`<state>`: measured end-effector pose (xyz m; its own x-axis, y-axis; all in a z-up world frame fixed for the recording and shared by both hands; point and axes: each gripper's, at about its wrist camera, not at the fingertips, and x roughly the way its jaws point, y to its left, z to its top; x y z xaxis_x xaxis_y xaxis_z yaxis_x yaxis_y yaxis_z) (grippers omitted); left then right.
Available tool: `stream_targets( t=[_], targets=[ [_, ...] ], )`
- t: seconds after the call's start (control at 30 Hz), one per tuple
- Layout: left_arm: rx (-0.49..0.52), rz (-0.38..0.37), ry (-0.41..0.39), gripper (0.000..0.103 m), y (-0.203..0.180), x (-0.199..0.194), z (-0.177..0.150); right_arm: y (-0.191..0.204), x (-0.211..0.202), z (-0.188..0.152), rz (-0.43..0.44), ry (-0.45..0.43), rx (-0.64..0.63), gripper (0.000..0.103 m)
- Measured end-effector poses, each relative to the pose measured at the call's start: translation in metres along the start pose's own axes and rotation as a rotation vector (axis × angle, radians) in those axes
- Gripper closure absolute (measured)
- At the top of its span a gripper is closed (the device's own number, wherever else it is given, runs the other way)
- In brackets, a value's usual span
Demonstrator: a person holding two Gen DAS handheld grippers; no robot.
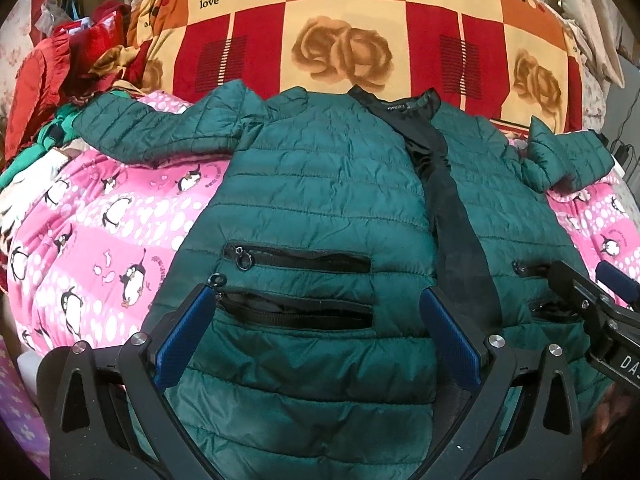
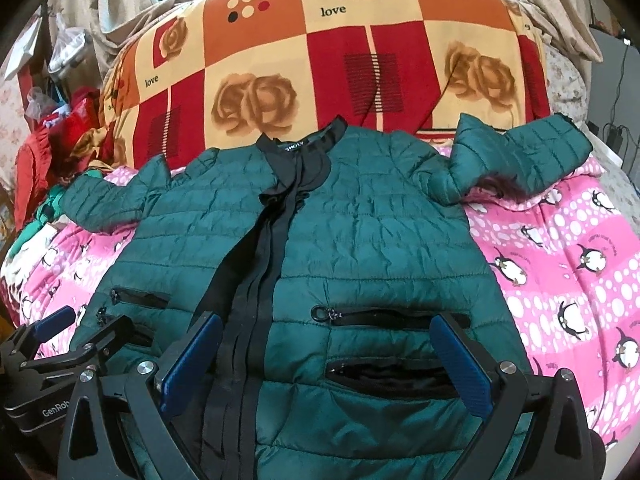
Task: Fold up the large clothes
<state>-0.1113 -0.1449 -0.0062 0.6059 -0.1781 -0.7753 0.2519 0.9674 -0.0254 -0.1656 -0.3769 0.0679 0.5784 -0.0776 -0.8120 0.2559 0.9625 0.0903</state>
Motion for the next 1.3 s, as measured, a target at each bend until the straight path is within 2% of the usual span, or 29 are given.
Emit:
stream_targets(
  t=[0.57,0.8,1.07,1.3],
  targets=[
    [0.002,0.003,0.011,0.001,0.001,0.006,-0.005,-0.002,0.009,-0.004,0.009,-0.002,0.029,0.0],
    [0.01,0.016,0.009,0.001,-0.002,0.011,-0.002,-0.004,0.014,0.001,0.017,0.027,0.053,0.0],
    [0.027,0.036,-0.015,0.001,-0.002,0.022,0.012,-0.002,0.023,0.017,-0.022,0.008,0.016,0.0],
    [-0.008,0.037,-0.008,0.001,0.005,0.036,0.031,0.003,0.038,0.033,-0.03,0.004,0.0,0.0]
  ],
)
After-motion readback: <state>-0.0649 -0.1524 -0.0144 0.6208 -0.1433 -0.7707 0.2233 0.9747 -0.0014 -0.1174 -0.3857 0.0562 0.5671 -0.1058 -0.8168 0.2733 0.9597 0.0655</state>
